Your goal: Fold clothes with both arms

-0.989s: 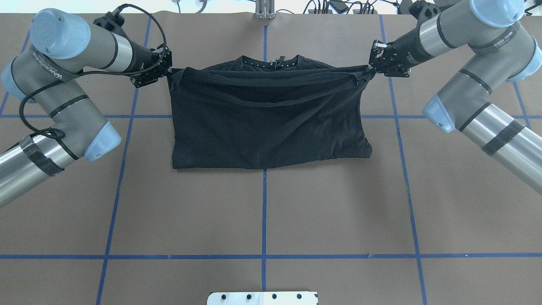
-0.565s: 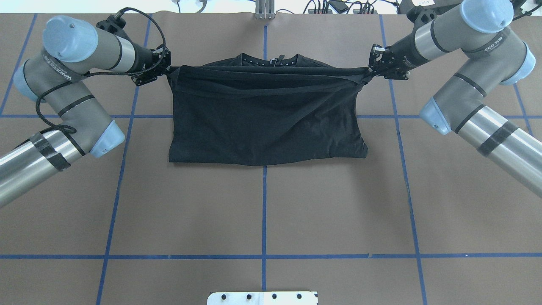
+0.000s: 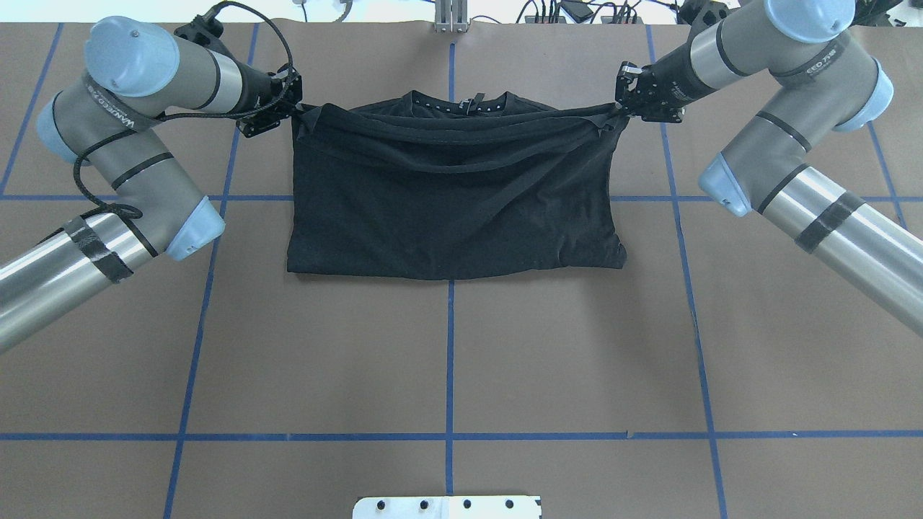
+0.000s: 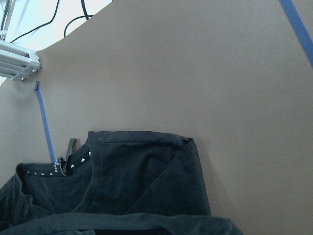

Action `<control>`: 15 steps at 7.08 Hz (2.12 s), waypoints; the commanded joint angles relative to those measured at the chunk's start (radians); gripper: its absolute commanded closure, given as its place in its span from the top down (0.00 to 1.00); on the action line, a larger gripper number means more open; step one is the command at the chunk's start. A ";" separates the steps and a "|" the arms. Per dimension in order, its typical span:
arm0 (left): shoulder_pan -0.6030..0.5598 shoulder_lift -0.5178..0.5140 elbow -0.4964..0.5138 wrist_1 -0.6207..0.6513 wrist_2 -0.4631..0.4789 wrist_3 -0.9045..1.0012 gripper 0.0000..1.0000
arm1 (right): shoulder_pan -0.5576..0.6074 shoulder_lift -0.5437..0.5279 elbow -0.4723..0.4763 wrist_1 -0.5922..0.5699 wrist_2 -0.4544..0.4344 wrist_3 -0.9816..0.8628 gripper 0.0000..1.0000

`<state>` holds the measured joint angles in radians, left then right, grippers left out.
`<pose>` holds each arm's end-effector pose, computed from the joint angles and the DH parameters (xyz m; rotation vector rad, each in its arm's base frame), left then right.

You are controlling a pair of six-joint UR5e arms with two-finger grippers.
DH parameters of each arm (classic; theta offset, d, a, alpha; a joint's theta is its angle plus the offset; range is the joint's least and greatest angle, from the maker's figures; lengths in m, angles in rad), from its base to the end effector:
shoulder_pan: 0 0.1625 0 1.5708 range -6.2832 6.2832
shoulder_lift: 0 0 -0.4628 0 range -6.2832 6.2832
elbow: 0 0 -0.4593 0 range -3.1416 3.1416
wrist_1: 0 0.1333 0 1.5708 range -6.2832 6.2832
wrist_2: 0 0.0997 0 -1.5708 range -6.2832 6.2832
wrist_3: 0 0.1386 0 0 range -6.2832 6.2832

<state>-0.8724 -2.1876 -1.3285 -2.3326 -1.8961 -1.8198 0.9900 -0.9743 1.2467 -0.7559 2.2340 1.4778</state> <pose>0.4824 -0.7130 0.3368 0.0719 1.1956 -0.8051 -0.4238 -0.7331 0.3843 0.0286 -1.2061 0.4268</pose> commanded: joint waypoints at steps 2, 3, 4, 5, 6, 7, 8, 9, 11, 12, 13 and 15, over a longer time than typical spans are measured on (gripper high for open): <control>0.009 -0.003 0.003 0.007 0.003 -0.006 0.99 | -0.001 0.008 0.000 -0.002 0.001 0.002 0.99; 0.009 0.005 -0.003 0.007 0.003 -0.004 0.99 | 0.001 0.006 -0.015 -0.005 0.003 -0.004 1.00; 0.004 0.008 -0.012 0.006 0.005 -0.001 1.00 | 0.001 0.006 -0.021 -0.003 0.007 -0.020 1.00; 0.000 0.025 -0.070 0.018 0.000 0.022 1.00 | 0.001 0.000 -0.010 -0.003 0.022 -0.031 1.00; -0.002 0.082 -0.181 0.073 -0.006 0.046 1.00 | -0.007 -0.027 0.018 -0.013 0.094 -0.034 1.00; -0.002 0.086 -0.251 0.158 -0.008 0.063 1.00 | -0.042 -0.112 0.108 -0.014 0.114 -0.031 1.00; -0.002 0.088 -0.285 0.180 -0.008 0.063 1.00 | -0.109 -0.194 0.181 -0.020 0.105 -0.022 1.00; -0.002 0.088 -0.291 0.180 -0.008 0.063 1.00 | -0.170 -0.255 0.230 -0.020 0.096 -0.022 1.00; -0.002 0.092 -0.320 0.191 -0.008 0.063 1.00 | -0.272 -0.276 0.221 -0.061 0.027 -0.034 0.99; -0.002 0.092 -0.321 0.191 -0.008 0.063 1.00 | -0.266 -0.274 0.221 -0.083 0.024 -0.037 0.98; 0.000 0.094 -0.321 0.191 -0.008 0.063 1.00 | -0.249 -0.271 0.223 -0.085 0.029 -0.037 0.81; 0.000 0.098 -0.321 0.190 -0.006 0.063 1.00 | -0.199 -0.268 0.238 -0.083 0.073 -0.037 0.64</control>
<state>-0.8731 -2.0916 -1.6488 -2.1418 -1.9027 -1.7564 0.7636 -1.2440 1.4775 -0.8382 2.2801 1.4407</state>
